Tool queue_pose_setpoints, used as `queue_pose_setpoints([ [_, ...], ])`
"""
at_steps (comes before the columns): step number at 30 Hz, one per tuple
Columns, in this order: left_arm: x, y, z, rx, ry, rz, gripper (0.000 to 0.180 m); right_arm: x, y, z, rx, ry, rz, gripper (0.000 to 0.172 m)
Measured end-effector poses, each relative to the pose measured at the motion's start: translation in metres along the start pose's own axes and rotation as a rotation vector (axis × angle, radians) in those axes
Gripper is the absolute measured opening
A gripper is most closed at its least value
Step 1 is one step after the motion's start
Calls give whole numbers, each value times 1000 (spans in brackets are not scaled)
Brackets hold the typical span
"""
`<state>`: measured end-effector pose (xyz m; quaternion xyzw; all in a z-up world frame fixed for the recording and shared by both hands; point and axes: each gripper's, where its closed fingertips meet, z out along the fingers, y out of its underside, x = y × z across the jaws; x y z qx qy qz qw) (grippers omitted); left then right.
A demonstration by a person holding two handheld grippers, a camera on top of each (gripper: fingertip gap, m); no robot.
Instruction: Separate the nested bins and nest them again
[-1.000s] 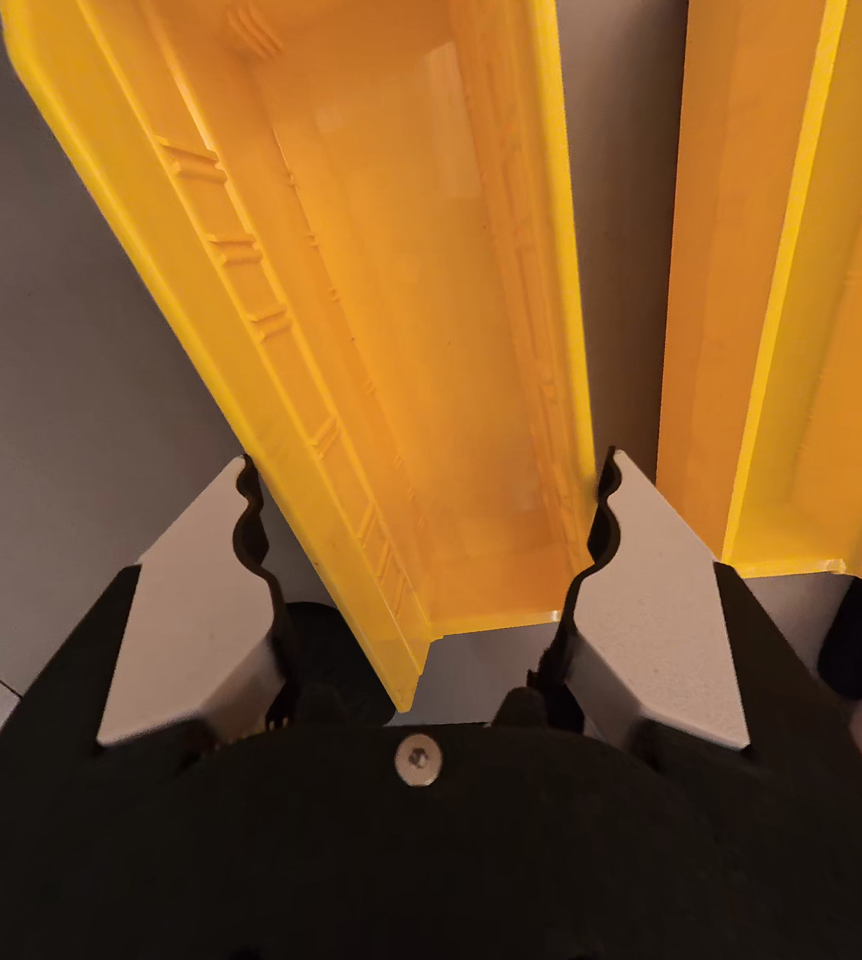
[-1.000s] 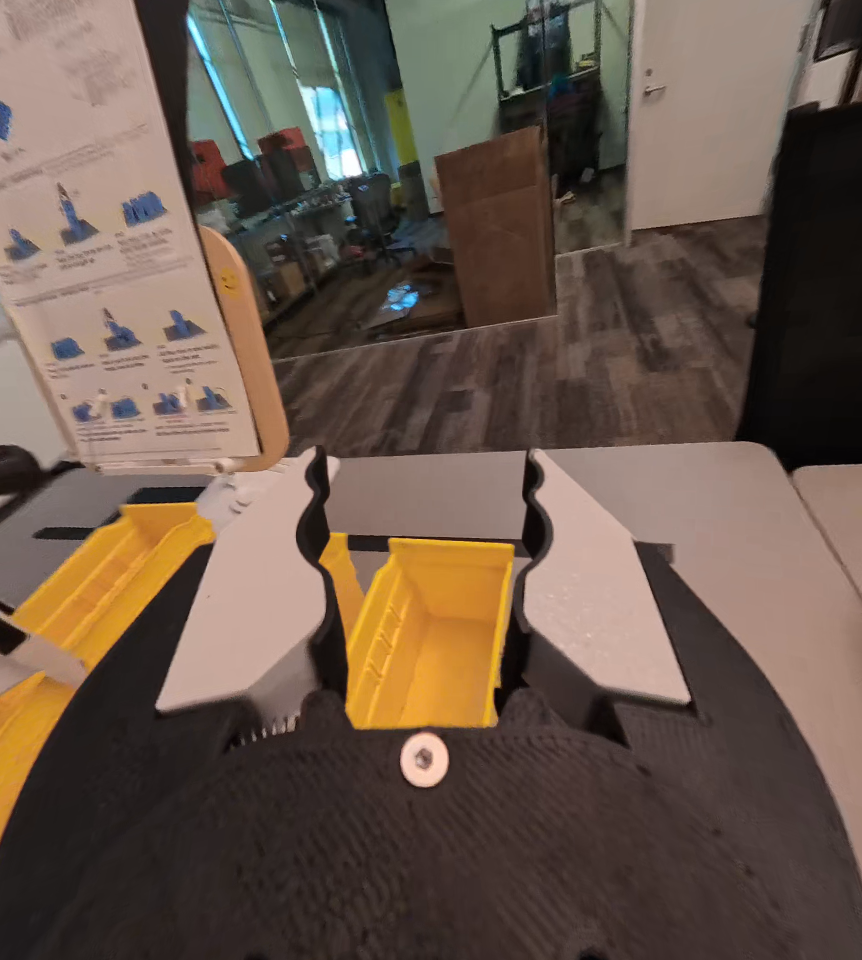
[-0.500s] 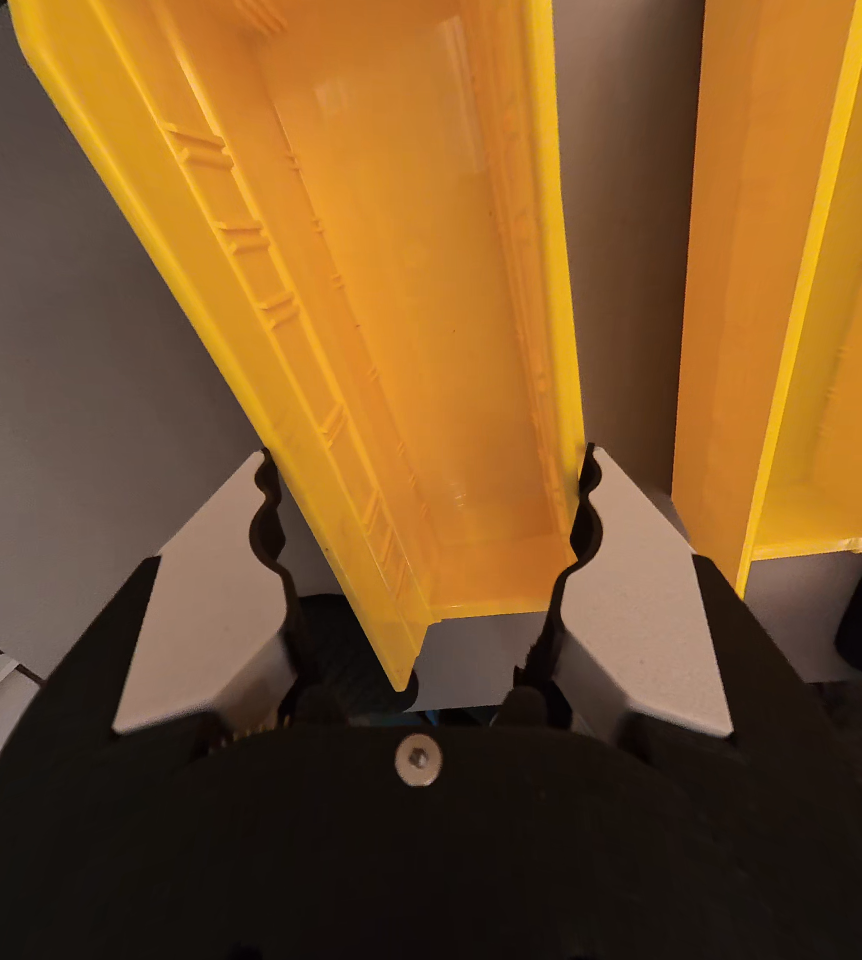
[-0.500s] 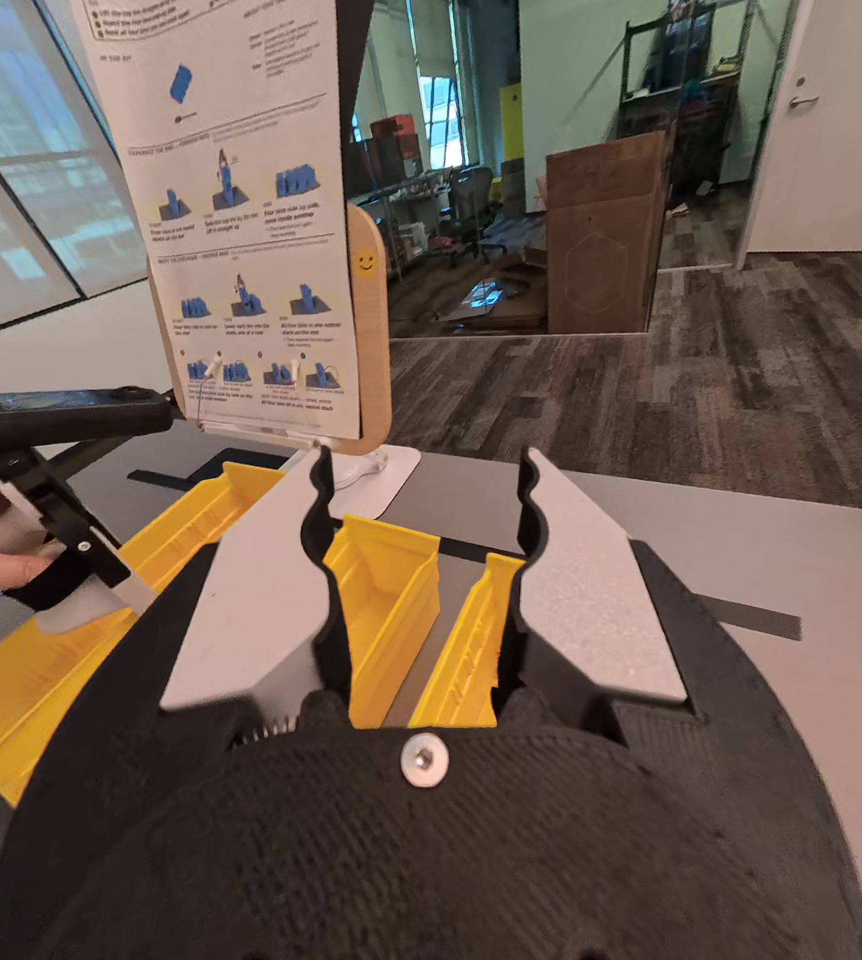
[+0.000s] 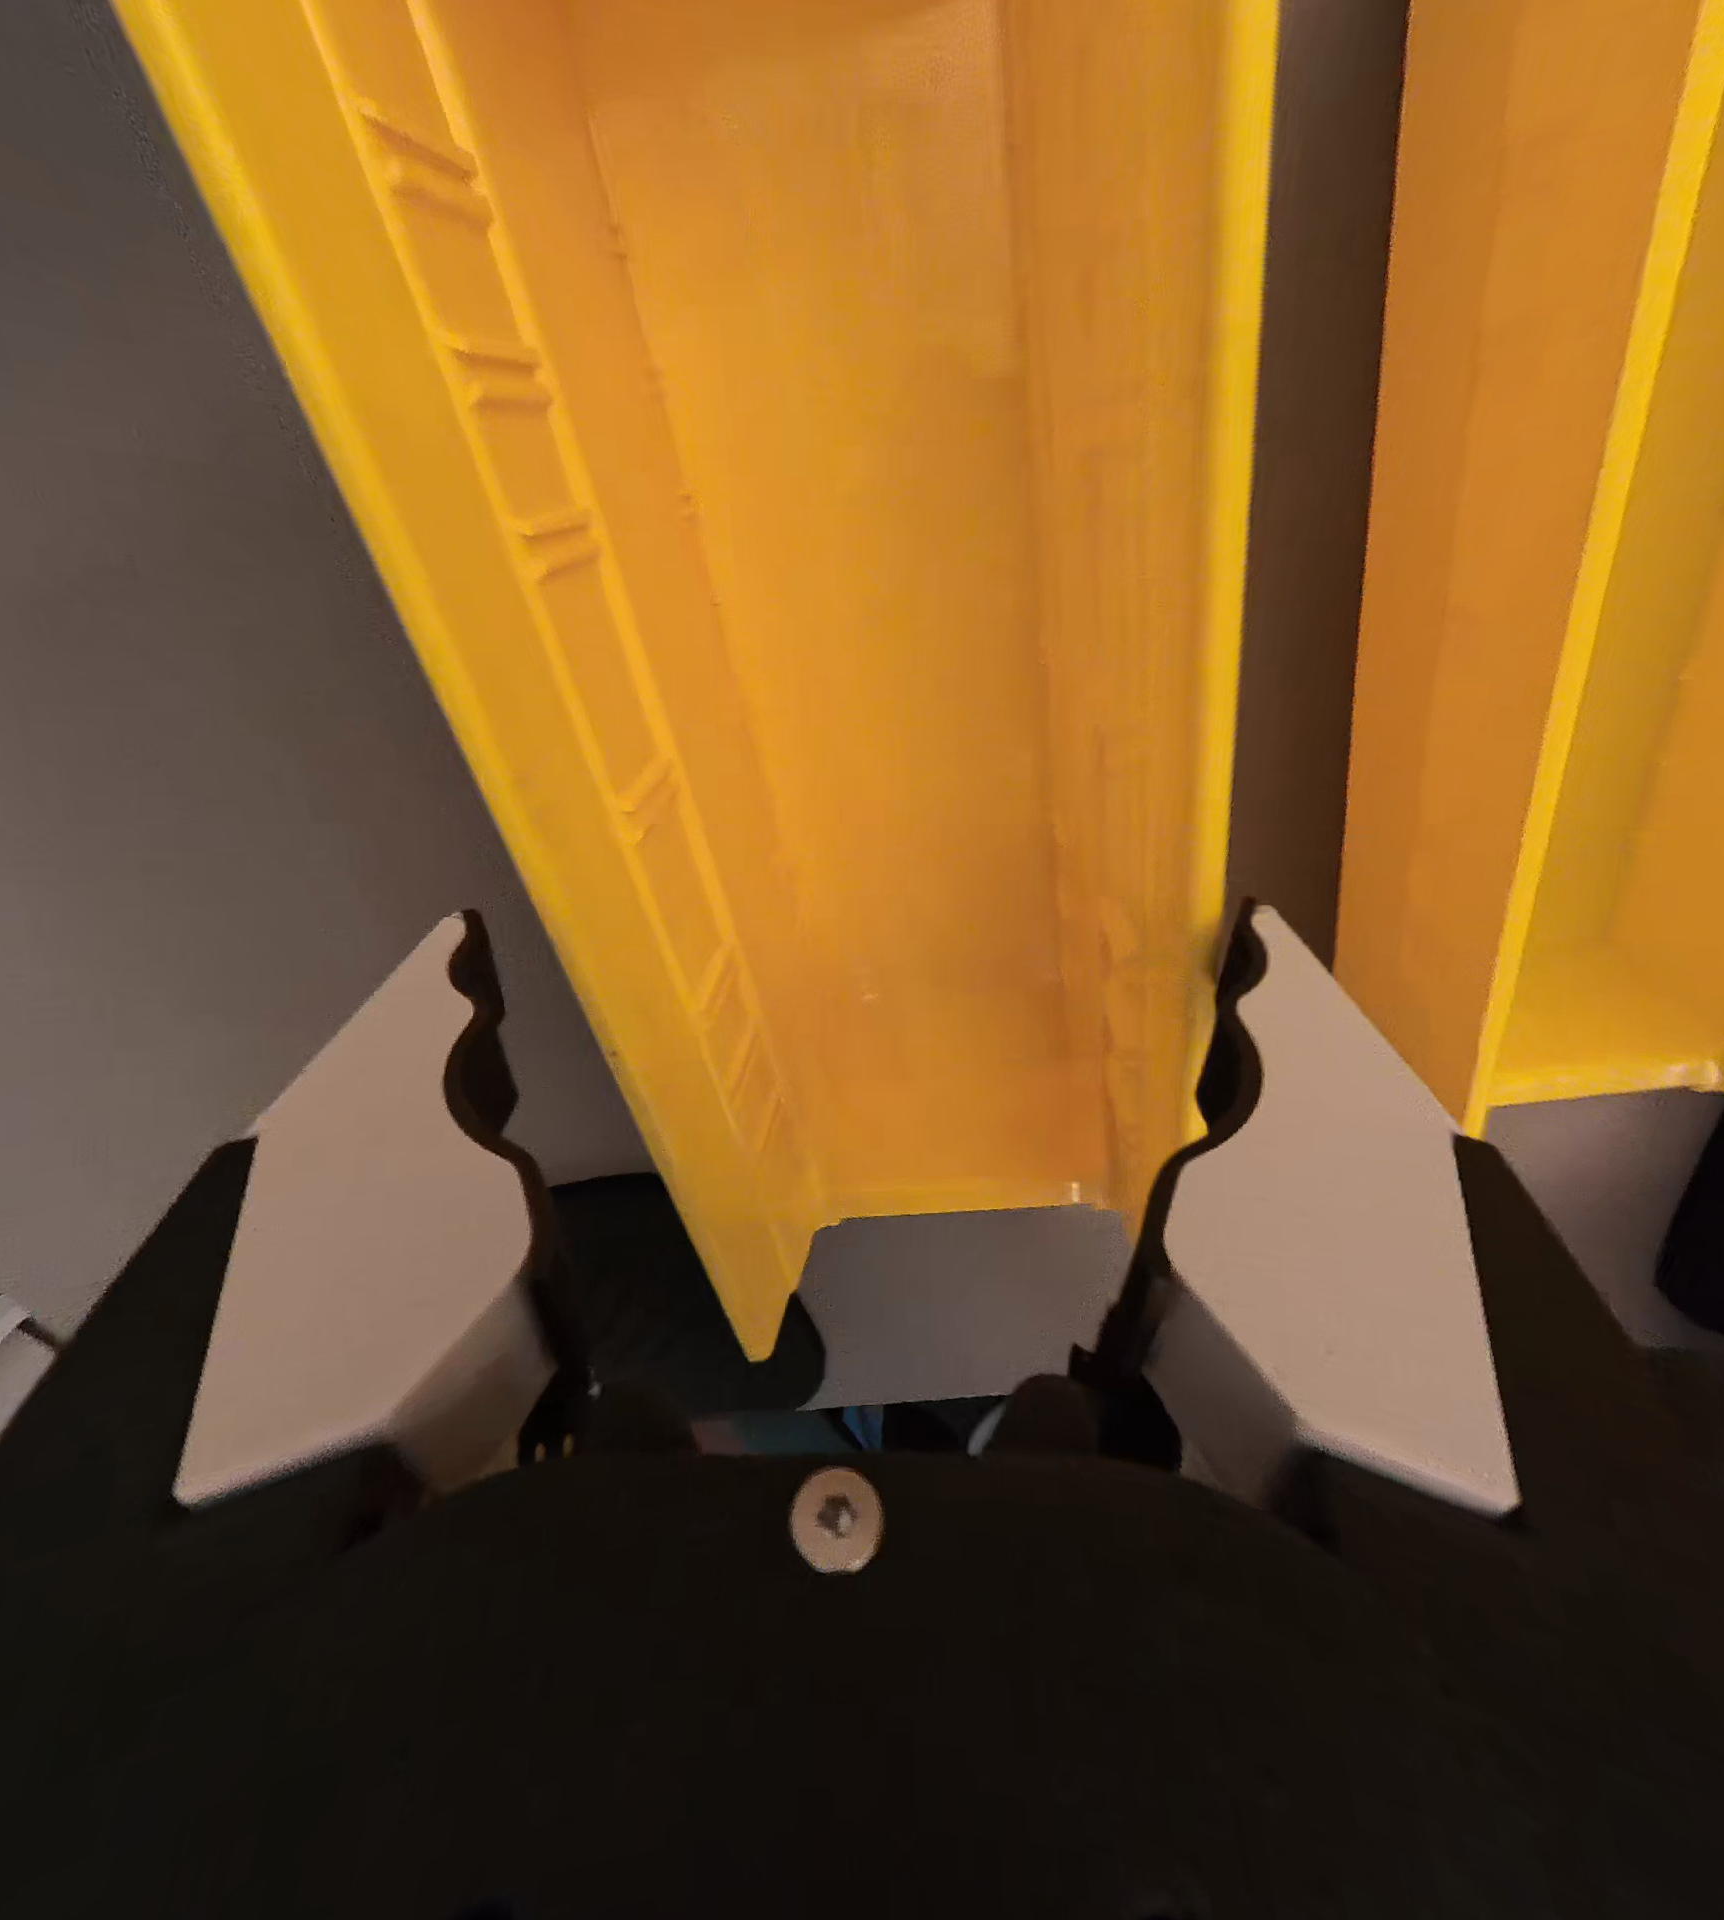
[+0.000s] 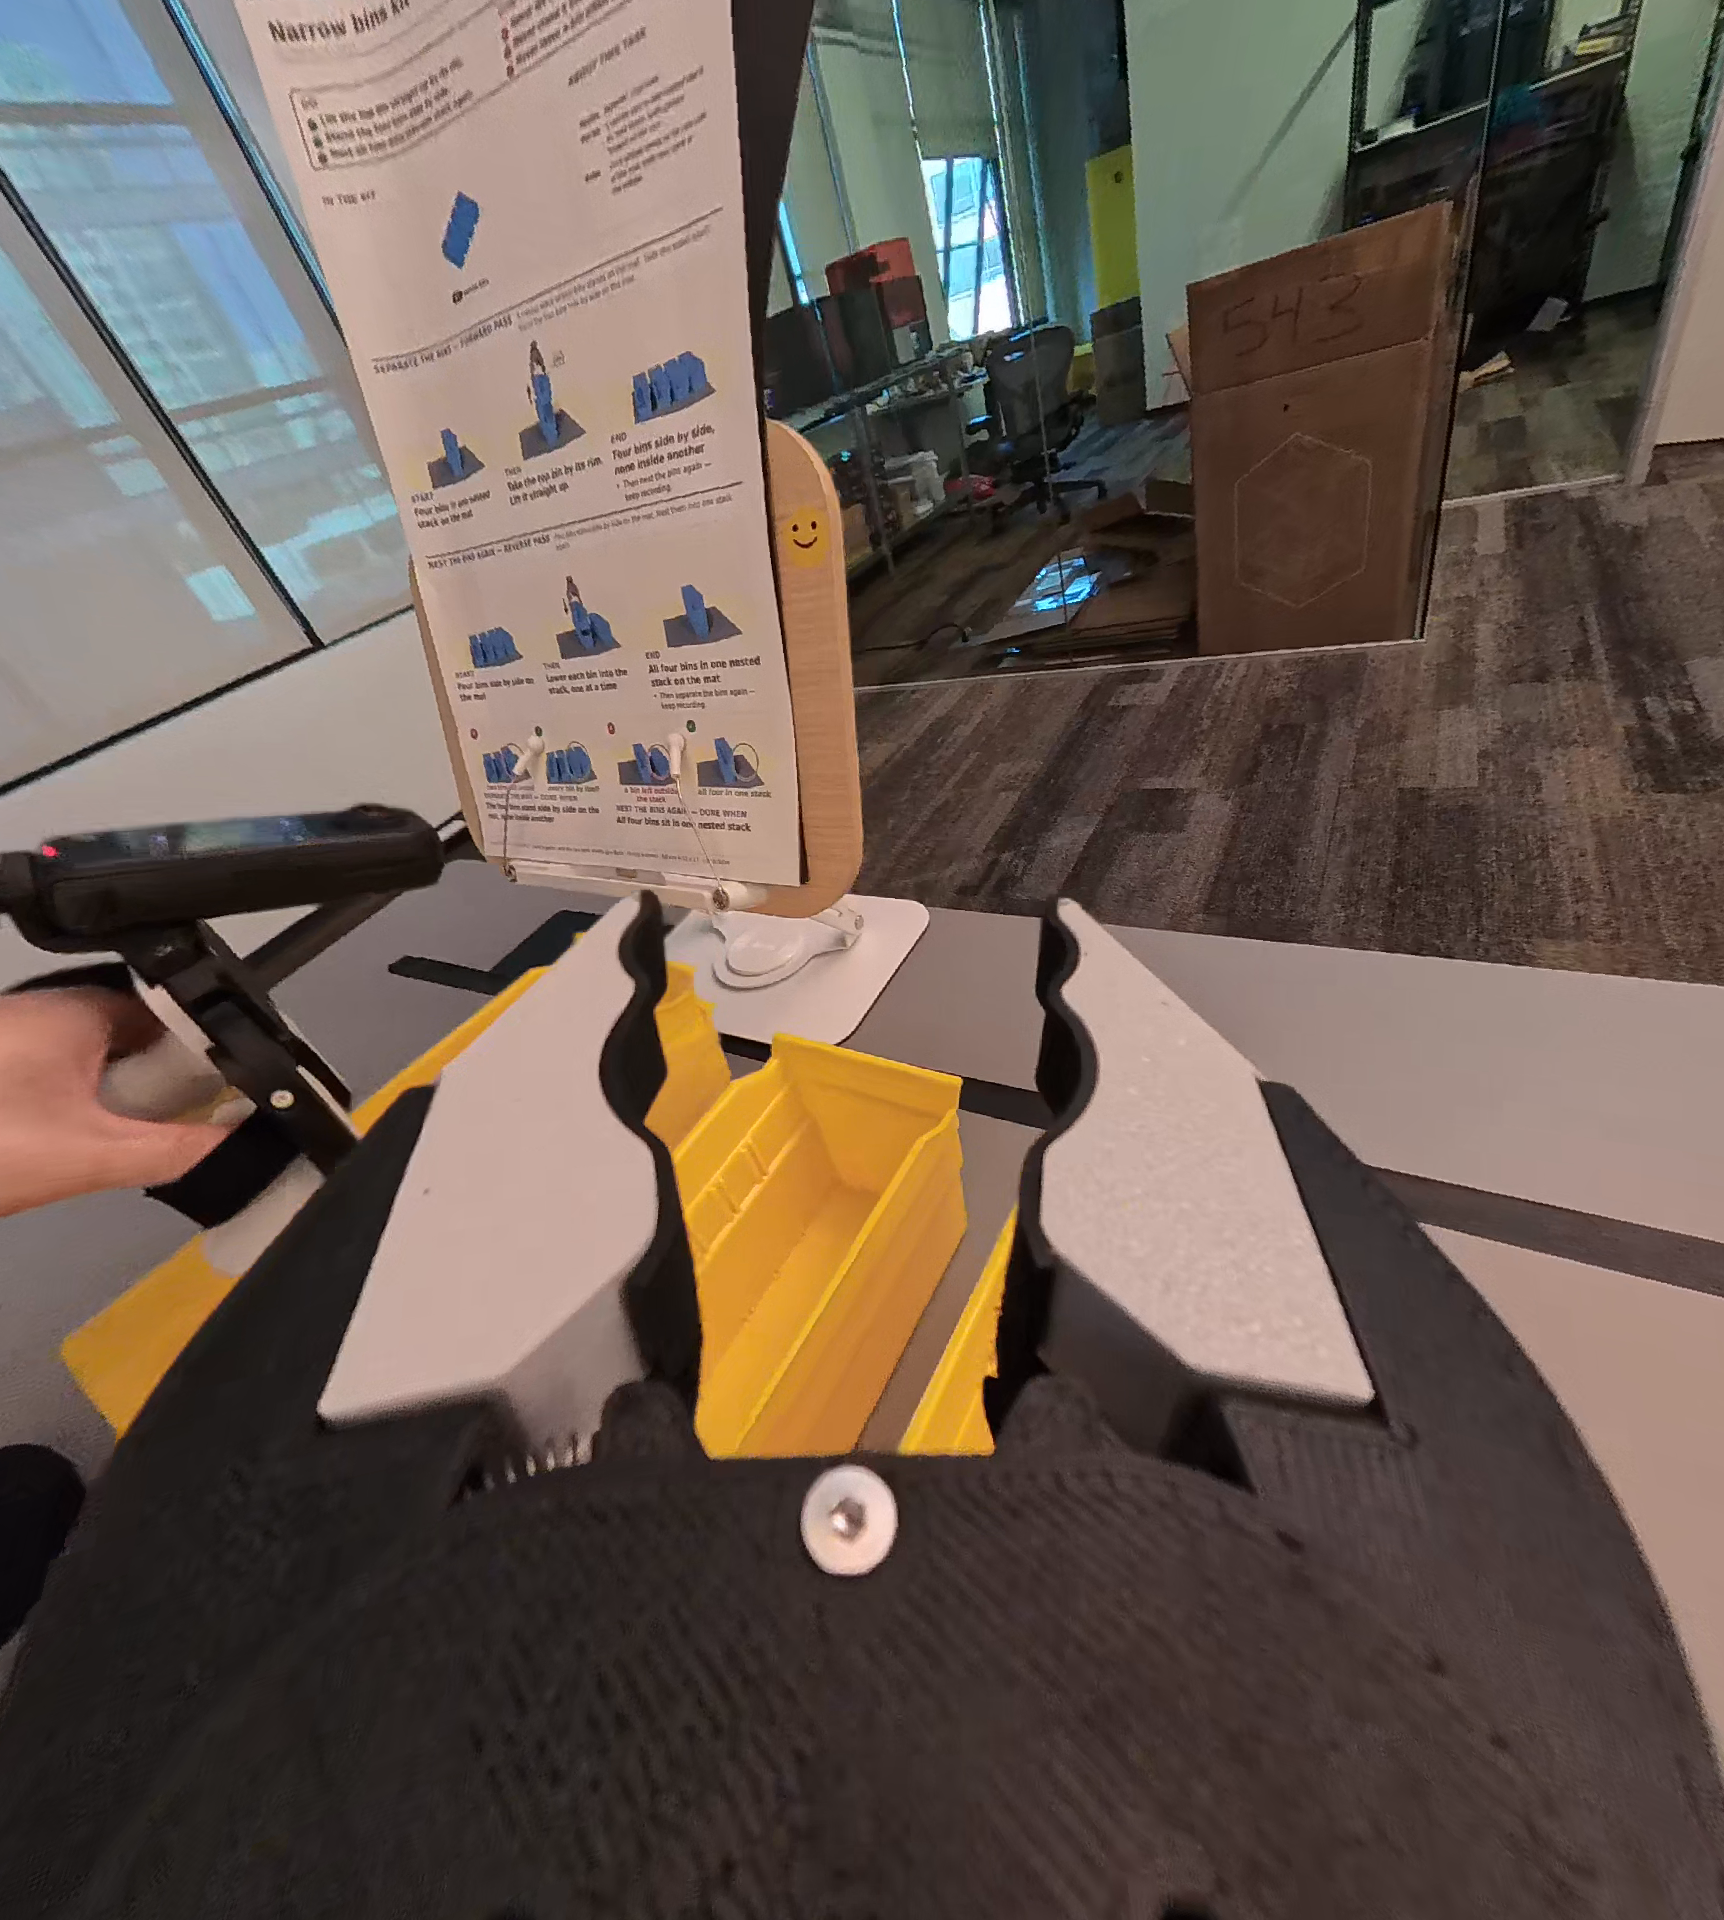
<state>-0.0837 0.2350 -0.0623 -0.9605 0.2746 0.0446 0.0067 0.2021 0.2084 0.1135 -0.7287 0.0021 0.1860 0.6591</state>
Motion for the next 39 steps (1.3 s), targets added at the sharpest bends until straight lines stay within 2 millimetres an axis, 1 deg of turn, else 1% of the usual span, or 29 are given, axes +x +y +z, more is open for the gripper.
queue_pose_setpoints([
  [2, 1, 1, 5, -5, 27, -9, 138, -3, -2, -1, 14, -23, 23, 72],
  [5, 7, 2, 11, 1, 96, -23, 132, -10, -3, 0, 21, -70, 53, 72],
  [8, 7, 3, 11, 5, 114, -30, 128, -14, 1, 4, 4, -89, 64, 72],
  [11, 8, 3, 9, 4, 111, -33, 118, -14, 6, 8, -17, -86, 55, 72],
  [15, 8, 3, 8, -8, 111, -31, 113, -16, 6, 8, -15, -104, 67, 72],
  [21, 3, 3, 5, -16, 115, -34, 112, -19, 1, 6, 6, -134, 96, 72],
  [31, -4, 1, -5, 8, 103, -50, 111, -23, 5, 10, -9, -152, 103, 72],
  [39, -5, -3, -16, 25, 88, -46, 112, -24, 5, 11, -9, -156, 106, 72],
])
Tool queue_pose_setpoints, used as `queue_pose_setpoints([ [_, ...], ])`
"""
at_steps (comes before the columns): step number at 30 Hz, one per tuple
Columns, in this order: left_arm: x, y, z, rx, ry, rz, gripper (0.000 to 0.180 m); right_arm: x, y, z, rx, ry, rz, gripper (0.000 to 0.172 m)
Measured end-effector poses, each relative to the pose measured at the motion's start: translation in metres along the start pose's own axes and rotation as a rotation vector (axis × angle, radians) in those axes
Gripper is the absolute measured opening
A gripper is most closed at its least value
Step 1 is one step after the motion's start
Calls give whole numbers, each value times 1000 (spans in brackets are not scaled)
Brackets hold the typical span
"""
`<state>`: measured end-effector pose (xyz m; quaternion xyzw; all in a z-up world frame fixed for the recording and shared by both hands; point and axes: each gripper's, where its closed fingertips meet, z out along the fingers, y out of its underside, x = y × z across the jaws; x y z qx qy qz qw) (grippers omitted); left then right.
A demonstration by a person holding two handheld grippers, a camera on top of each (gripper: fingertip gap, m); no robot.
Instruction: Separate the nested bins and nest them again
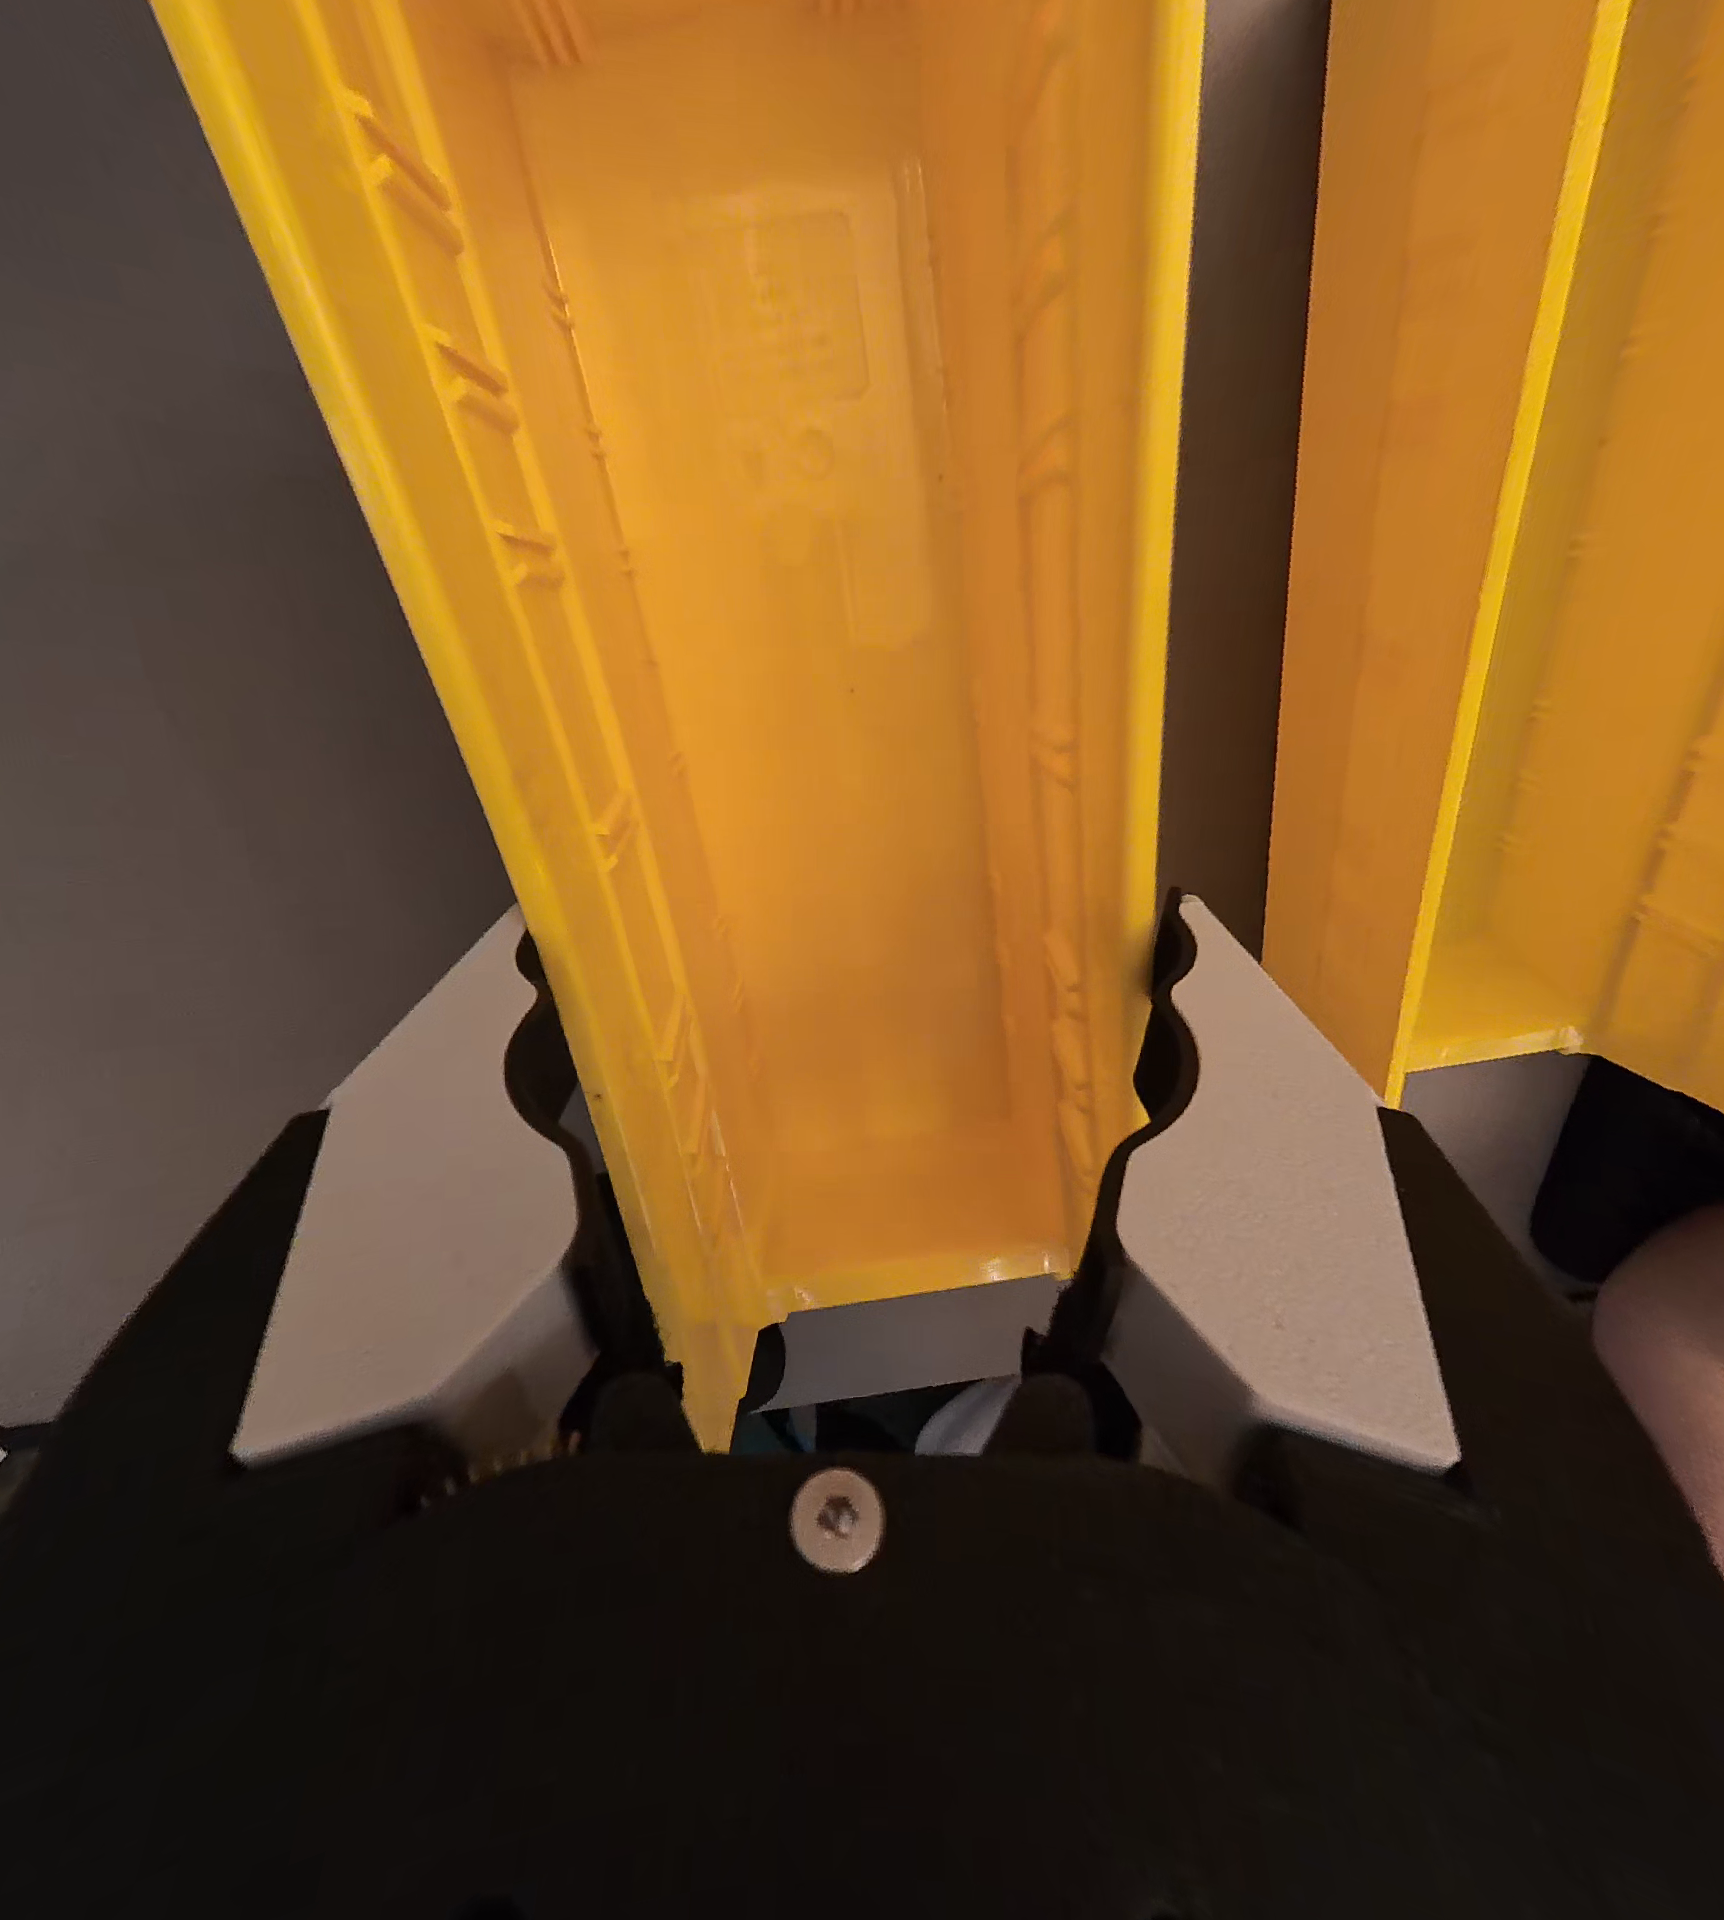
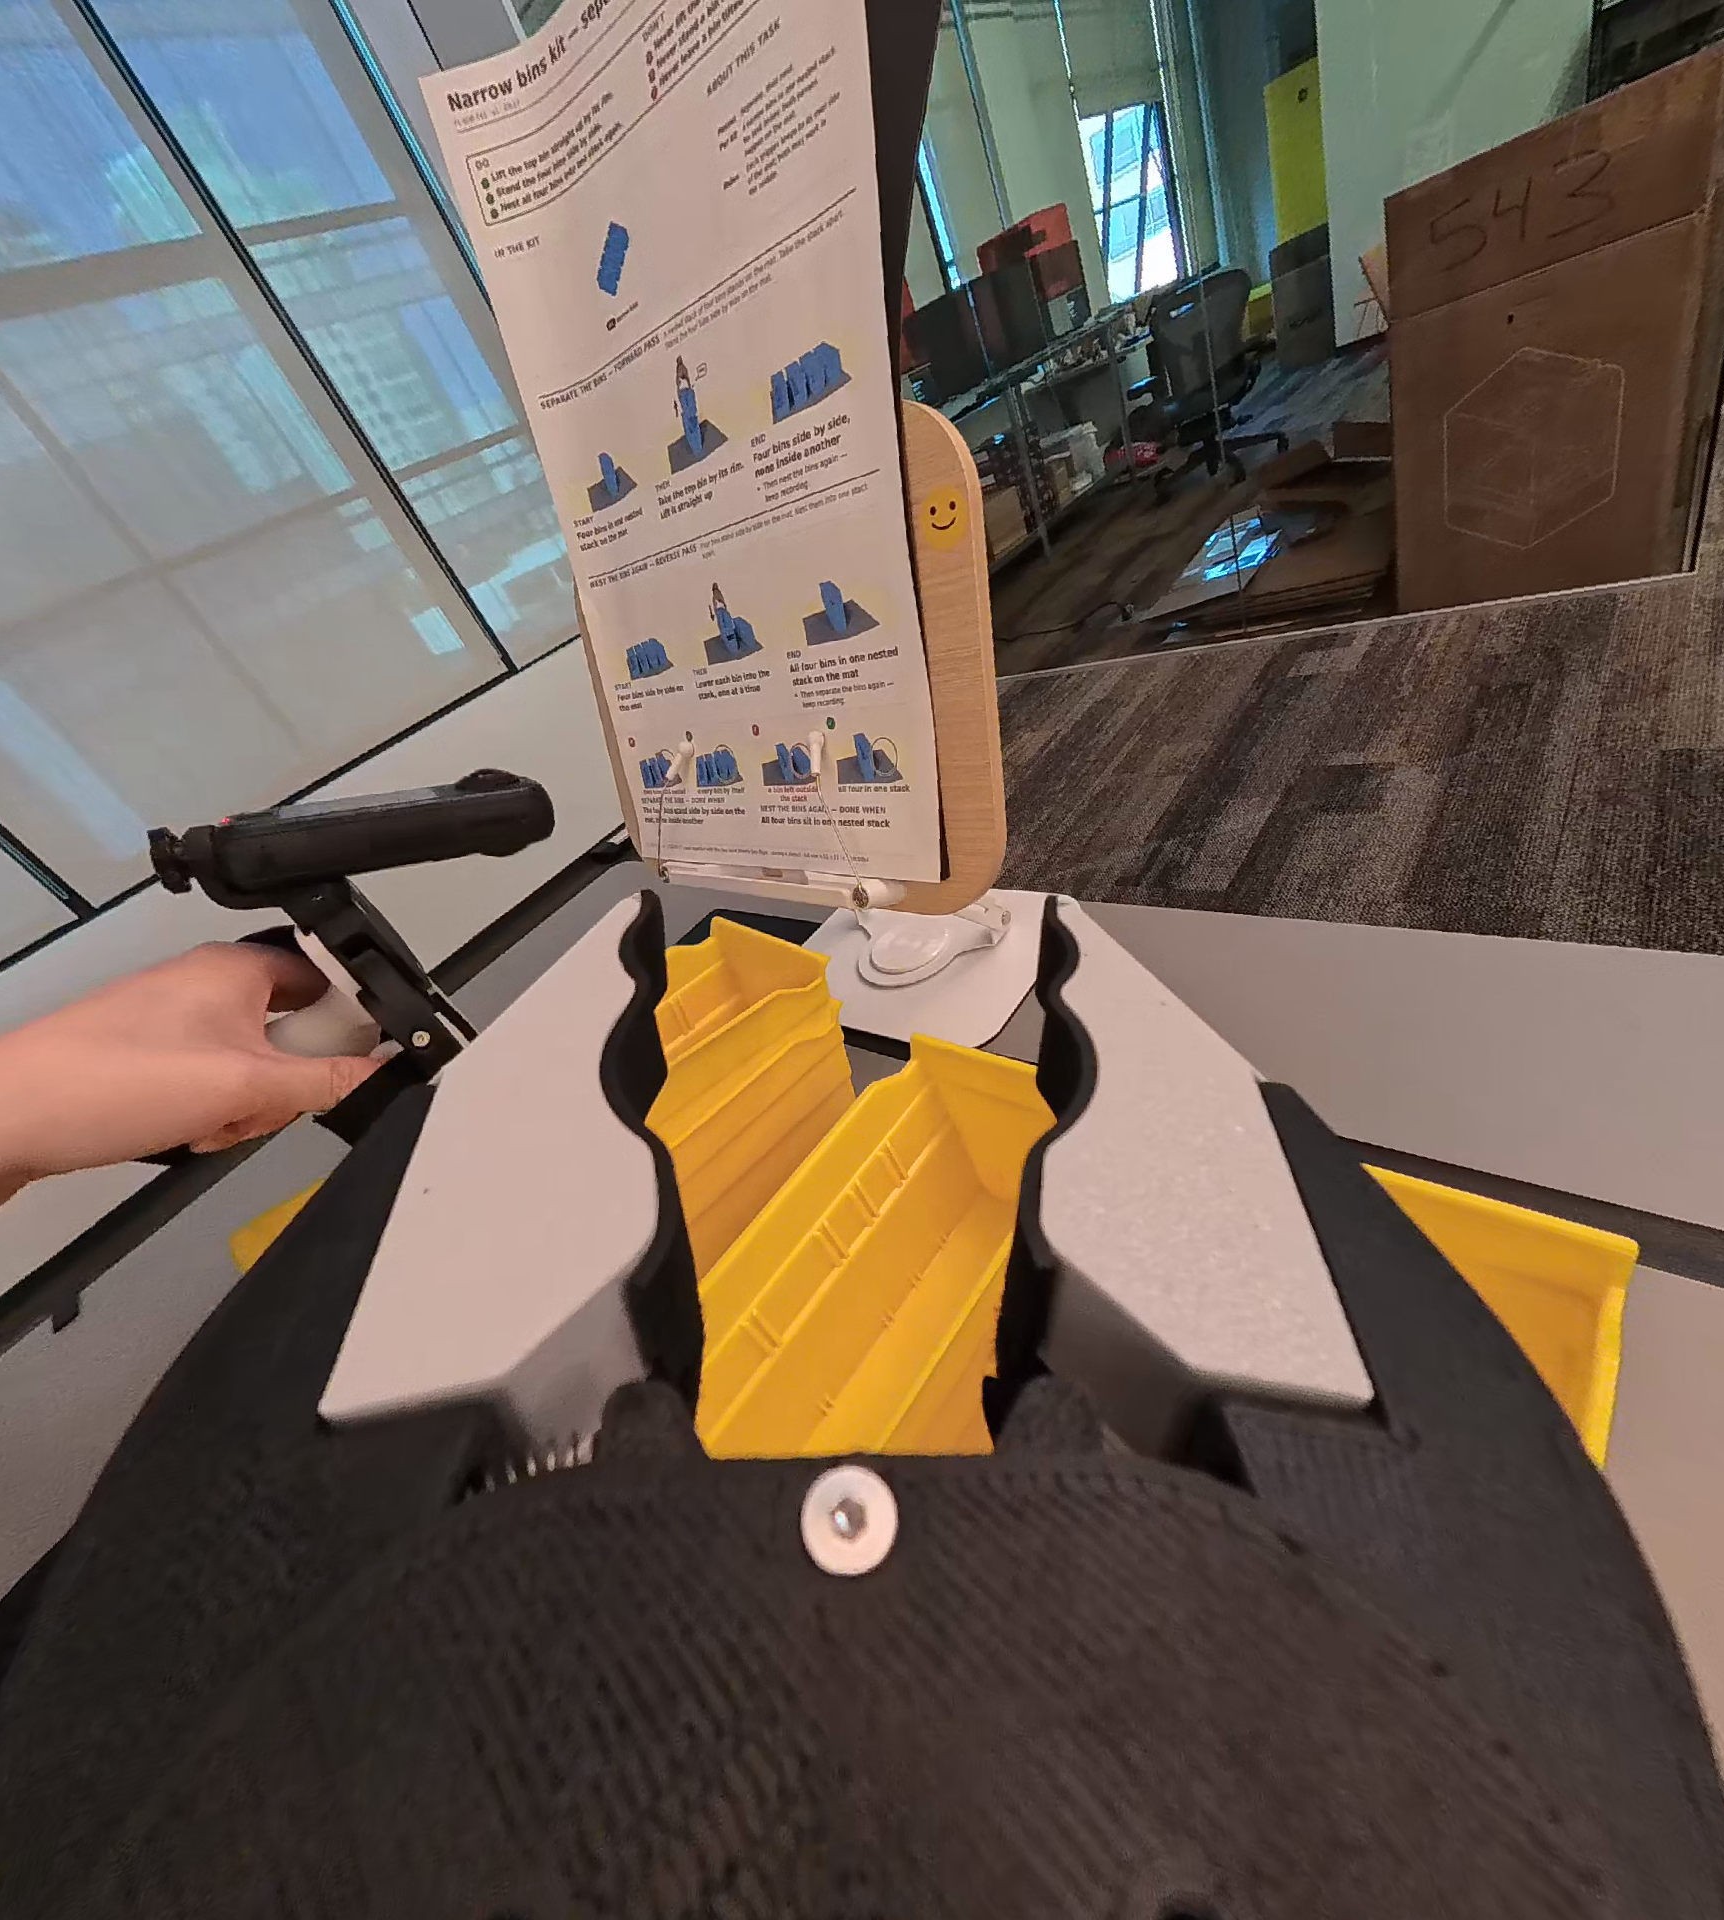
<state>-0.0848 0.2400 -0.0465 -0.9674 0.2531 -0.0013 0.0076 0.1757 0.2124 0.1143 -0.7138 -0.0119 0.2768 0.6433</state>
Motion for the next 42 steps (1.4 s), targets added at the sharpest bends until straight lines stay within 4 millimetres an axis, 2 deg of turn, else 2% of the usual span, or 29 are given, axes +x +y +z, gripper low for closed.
queue_pose_setpoints([
  [17, 0, -6, -14, 30, 1, 1, 112, 0, 1, 2, -1, -8, 9, 72],
  [24, 1, -28, -14, 219, 24, 8, 112, -8, 6, 9, -10, -45, 32, 72],
  [27, 4, -20, -8, 201, 40, 29, 113, -13, 13, 13, -38, -52, 23, 73],
  [32, 10, -9, 5, 175, 91, 35, 113, -7, 14, 6, -42, 1, -4, 73],
  [35, 11, -5, 13, 218, 8, 101, 114, -7, 13, -2, -33, 12, 3, 73],
  [39, 21, -7, 7, 293, 35, 154, 114, -14, 11, -11, -36, 18, -16, 74],
  [42, 23, -12, -4, 330, 123, 118, 115, -34, 11, -11, -42, -12, -47, 74],
])
